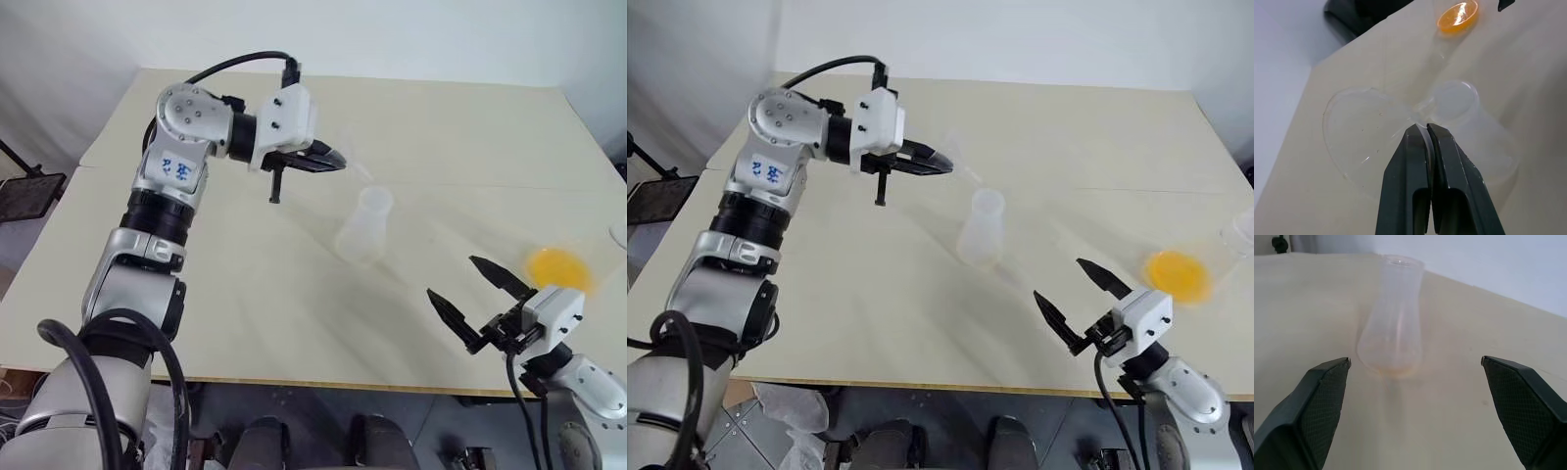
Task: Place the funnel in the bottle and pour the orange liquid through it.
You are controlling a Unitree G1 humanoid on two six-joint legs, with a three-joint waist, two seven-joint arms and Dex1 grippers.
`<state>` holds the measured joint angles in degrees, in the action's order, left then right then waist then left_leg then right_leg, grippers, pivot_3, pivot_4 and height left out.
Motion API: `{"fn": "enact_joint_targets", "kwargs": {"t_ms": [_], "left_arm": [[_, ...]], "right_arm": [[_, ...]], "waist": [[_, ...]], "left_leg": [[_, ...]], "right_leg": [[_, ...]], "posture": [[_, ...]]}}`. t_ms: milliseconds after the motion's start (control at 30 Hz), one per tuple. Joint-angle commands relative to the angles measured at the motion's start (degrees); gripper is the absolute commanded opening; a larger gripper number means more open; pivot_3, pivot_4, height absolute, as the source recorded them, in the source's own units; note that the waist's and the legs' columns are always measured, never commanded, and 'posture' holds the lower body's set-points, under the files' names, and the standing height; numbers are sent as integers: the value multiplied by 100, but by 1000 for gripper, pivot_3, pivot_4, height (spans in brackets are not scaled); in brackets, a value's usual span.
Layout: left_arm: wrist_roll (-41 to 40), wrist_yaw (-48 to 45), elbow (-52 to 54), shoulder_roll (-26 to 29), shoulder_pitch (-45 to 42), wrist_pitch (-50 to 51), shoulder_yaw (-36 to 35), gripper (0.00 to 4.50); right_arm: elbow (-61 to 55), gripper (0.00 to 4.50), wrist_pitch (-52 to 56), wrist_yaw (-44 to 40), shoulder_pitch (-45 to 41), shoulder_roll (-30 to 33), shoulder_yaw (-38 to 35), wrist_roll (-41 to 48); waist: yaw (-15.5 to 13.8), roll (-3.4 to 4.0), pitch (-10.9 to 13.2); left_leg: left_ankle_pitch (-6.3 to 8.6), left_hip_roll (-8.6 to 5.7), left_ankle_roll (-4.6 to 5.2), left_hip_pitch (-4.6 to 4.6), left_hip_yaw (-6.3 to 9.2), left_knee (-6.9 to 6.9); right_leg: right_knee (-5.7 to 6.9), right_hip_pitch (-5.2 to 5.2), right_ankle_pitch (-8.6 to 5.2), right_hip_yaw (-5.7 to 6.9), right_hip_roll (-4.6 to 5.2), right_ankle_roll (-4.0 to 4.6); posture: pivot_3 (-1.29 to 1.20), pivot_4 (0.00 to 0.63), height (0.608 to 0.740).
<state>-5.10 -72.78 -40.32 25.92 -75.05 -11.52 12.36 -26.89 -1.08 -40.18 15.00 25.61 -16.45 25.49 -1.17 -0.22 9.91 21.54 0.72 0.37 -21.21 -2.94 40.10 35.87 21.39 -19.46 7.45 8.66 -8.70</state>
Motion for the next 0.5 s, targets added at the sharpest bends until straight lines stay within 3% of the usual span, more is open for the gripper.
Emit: {"fn": "enact_joint_targets", "kwargs": {"t_ms": [33, 500], "left_arm": [[108, -109, -164, -28, -271, -147, -22, 21], [770, -305, -872, -536, -763, -395, 329, 21]], "right_arm": [[-259, 4500, -175, 147, 71, -113, 21, -49], [-314, 4500, -281, 535, -374, -407, 55, -2]], "waist": [[5, 0, 0], [-15, 0, 0]], "left_leg": [[0, 0, 0, 0, 0, -1], [0, -1, 0, -3, 3, 0]], "right_leg": [[0, 0, 0, 0, 0, 0], [1, 1, 0, 0, 0, 0]], "posture": [[0, 150, 740], [0, 150, 740]]}}
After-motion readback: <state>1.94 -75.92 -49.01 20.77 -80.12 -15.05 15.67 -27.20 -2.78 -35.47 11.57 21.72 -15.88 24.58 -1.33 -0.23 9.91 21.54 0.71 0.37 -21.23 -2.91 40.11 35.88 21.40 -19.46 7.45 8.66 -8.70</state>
